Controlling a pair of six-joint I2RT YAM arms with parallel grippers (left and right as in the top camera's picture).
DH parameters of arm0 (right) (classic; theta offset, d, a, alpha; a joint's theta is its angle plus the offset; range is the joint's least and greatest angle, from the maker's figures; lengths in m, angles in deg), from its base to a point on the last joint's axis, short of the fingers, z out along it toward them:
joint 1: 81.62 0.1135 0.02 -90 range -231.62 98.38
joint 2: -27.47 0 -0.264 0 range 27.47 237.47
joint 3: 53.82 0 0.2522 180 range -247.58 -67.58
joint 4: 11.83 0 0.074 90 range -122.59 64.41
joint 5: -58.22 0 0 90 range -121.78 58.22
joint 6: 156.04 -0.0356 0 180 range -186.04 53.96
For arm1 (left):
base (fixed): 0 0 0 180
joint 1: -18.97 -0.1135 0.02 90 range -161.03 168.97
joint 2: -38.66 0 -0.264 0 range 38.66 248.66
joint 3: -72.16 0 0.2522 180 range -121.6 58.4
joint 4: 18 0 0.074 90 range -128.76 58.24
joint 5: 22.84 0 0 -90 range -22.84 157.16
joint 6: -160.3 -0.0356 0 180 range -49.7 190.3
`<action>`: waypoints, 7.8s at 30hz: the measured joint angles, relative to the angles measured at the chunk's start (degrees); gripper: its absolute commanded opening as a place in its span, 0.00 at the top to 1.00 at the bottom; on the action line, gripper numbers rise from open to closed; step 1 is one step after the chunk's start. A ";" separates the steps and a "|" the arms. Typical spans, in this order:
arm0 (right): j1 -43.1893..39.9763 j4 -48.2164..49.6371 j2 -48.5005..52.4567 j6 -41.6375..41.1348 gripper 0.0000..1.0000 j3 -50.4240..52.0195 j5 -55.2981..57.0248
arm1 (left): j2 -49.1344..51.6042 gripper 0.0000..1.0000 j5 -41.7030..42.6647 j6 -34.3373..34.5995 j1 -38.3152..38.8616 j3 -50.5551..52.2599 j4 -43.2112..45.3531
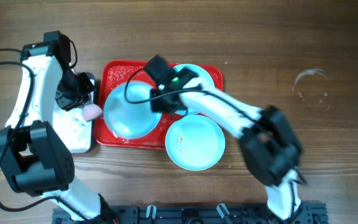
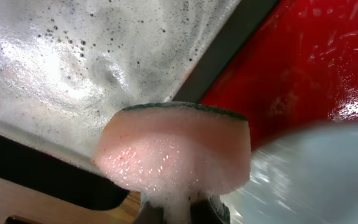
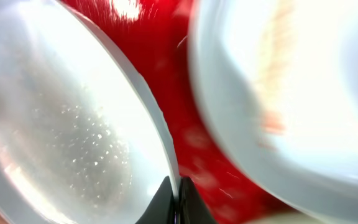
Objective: Clean dirty plates on tray and stack at the side
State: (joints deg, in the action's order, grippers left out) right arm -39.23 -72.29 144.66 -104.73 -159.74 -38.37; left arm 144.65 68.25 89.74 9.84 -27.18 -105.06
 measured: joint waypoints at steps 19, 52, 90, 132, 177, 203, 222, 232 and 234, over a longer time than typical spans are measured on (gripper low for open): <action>-2.64 -6.47 -16.74 23.89 0.96 -0.04 58.66 | 0.00 0.96 12.79 -3.87 10.95 0.00 5.75; 8.79 -0.02 -4.26 28.15 0.96 -0.04 71.49 | 0.00 0.96 11.65 -1.53 12.02 0.00 8.26; -34.84 -11.65 -13.49 27.50 0.96 -0.04 -11.23 | 0.00 0.96 10.75 -1.53 12.04 0.00 7.10; -77.09 15.08 -14.47 16.35 0.96 28.24 -3.69 | 0.00 0.96 10.75 -1.53 12.04 0.00 6.47; -20.20 18.88 -8.68 8.92 0.72 20.46 7.76 | 0.00 0.96 10.75 -1.53 12.04 0.00 7.13; -18.29 13.57 -1.55 14.91 0.96 14.43 -3.63 | 0.00 0.96 10.75 -1.53 12.04 0.00 7.41; -8.68 22.43 2.19 10.82 0.96 14.34 -3.50 | 0.00 0.96 7.74 -1.53 17.75 0.00 10.21; -8.68 22.43 2.25 10.40 0.96 14.27 -3.65 | -0.04 0.96 6.93 -1.53 18.03 9.57 20.55; -8.68 22.45 2.29 10.40 0.96 14.23 -3.72 | -0.04 0.96 7.45 -1.53 18.12 12.55 25.73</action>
State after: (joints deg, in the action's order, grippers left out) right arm -47.90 -49.84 146.96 -94.33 -145.51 -42.08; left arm 144.61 75.70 88.21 27.96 -14.63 -79.33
